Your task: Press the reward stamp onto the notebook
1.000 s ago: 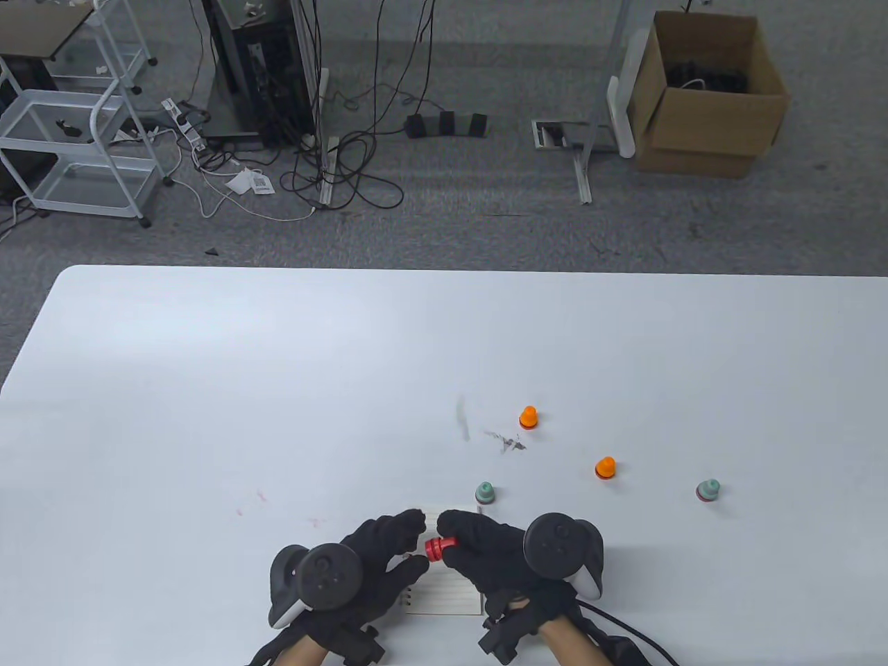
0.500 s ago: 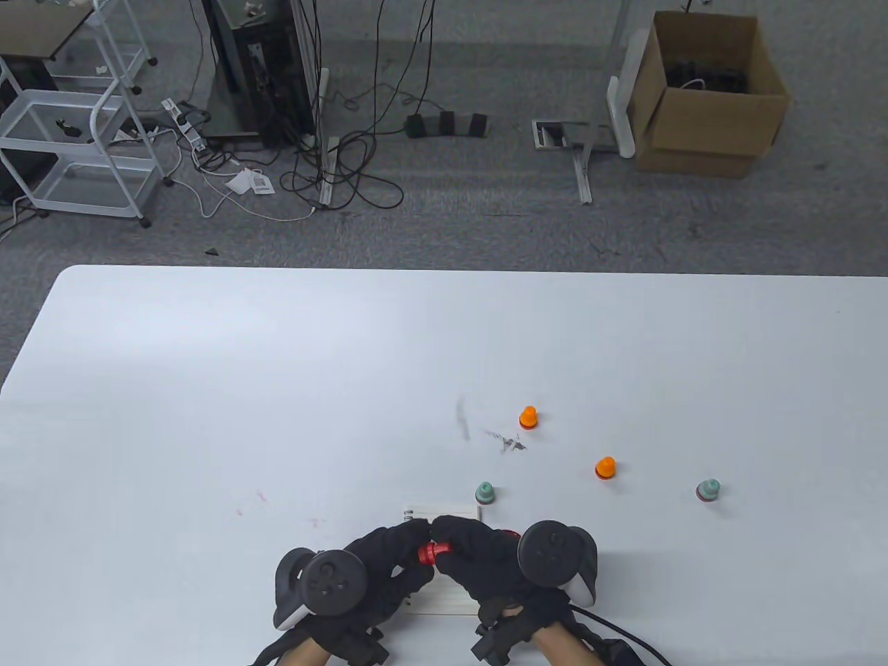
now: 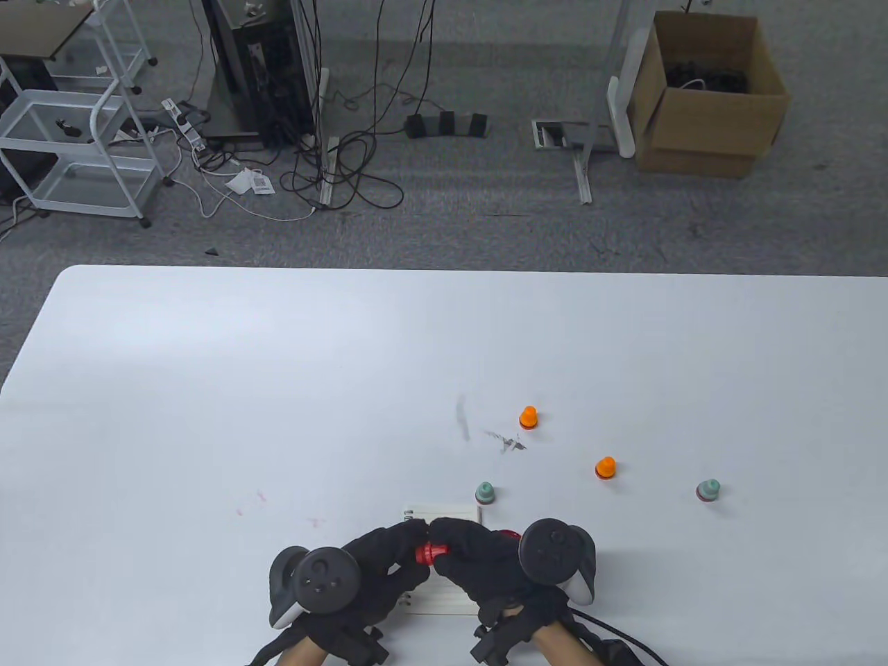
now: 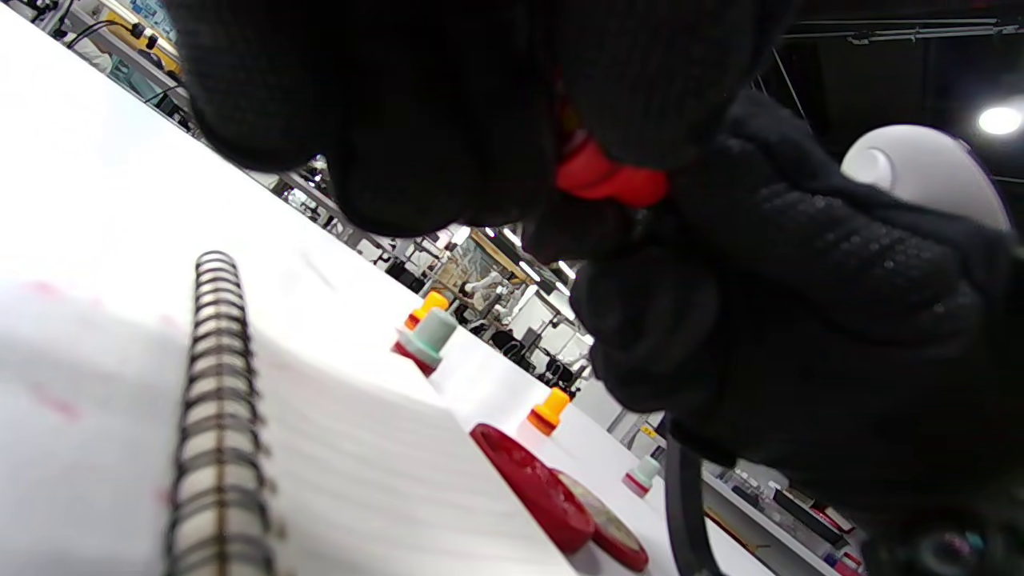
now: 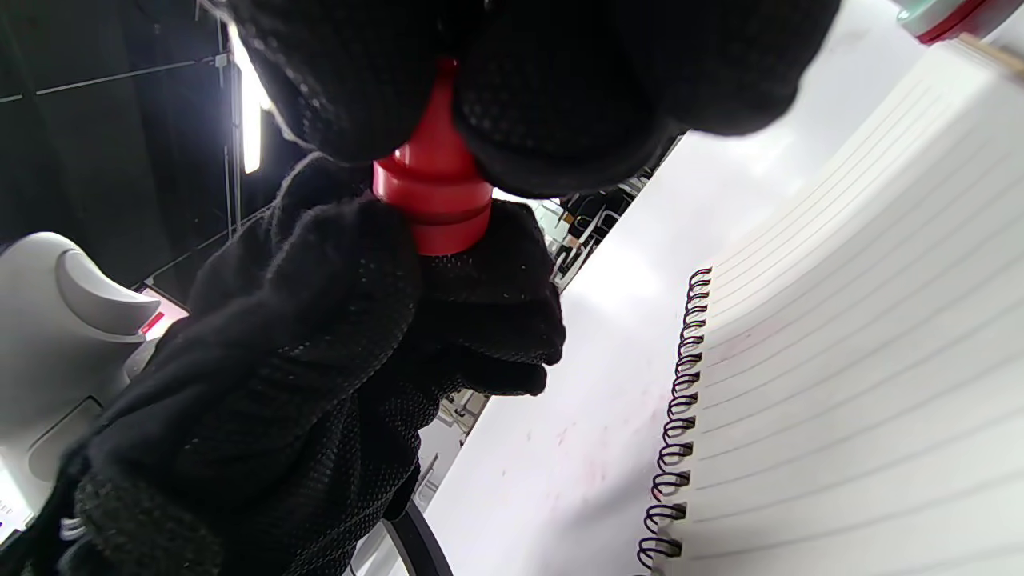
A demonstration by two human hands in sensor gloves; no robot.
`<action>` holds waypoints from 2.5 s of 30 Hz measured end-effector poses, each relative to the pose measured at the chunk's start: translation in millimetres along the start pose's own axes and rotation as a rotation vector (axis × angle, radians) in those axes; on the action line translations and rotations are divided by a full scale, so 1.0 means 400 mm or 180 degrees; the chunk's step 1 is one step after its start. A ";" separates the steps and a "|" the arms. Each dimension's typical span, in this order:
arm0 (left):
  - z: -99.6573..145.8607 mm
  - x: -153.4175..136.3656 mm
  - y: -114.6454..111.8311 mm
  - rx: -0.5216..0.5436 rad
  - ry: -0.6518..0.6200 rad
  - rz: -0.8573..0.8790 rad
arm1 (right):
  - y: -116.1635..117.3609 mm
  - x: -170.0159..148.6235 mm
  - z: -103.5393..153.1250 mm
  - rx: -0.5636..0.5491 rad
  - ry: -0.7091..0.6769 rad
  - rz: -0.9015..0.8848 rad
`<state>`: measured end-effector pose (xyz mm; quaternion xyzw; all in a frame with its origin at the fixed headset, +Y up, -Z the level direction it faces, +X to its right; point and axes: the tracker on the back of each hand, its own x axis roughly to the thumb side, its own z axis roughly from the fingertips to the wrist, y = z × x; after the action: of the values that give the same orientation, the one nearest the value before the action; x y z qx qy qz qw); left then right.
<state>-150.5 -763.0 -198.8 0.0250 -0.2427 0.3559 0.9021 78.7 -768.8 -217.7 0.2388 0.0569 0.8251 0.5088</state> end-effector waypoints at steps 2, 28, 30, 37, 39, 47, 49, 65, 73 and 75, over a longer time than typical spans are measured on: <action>-0.001 0.000 0.000 0.0020 -0.0001 0.0056 | -0.001 -0.001 0.000 -0.0002 -0.0008 -0.0030; -0.005 -0.028 0.022 0.0029 0.0122 0.0038 | -0.028 -0.008 -0.001 -0.0083 0.0023 -0.0183; -0.005 -0.037 0.026 0.0033 0.0170 0.0034 | -0.028 -0.009 -0.001 -0.0078 0.0027 -0.0188; -0.004 -0.061 0.048 0.0067 0.0355 -0.0083 | -0.032 -0.008 -0.001 -0.0090 0.0007 -0.0190; -0.005 -0.066 0.054 0.0069 0.0407 -0.0132 | -0.033 -0.009 -0.001 -0.0098 0.0006 -0.0200; -0.007 -0.087 0.061 -0.0012 0.0621 -0.0544 | -0.037 -0.010 0.000 -0.0109 -0.0003 -0.0212; -0.008 -0.092 0.060 -0.0061 0.0671 -0.0691 | -0.037 -0.011 -0.001 -0.0106 -0.0003 -0.0214; -0.026 -0.106 0.016 -0.0724 0.0969 -0.1603 | -0.047 -0.017 -0.001 -0.0109 0.0020 -0.0323; -0.024 -0.108 0.002 -0.0926 0.1039 -0.2012 | -0.046 -0.017 -0.001 -0.0079 0.0022 -0.0308; -0.025 -0.108 0.002 -0.0903 0.1034 -0.1981 | -0.046 -0.016 -0.001 -0.0077 0.0018 -0.0304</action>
<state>-174.1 -787.4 -227.3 -0.0843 -0.1242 0.0270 0.9883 95.7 -765.8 -226.3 0.2273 0.0596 0.8012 0.5503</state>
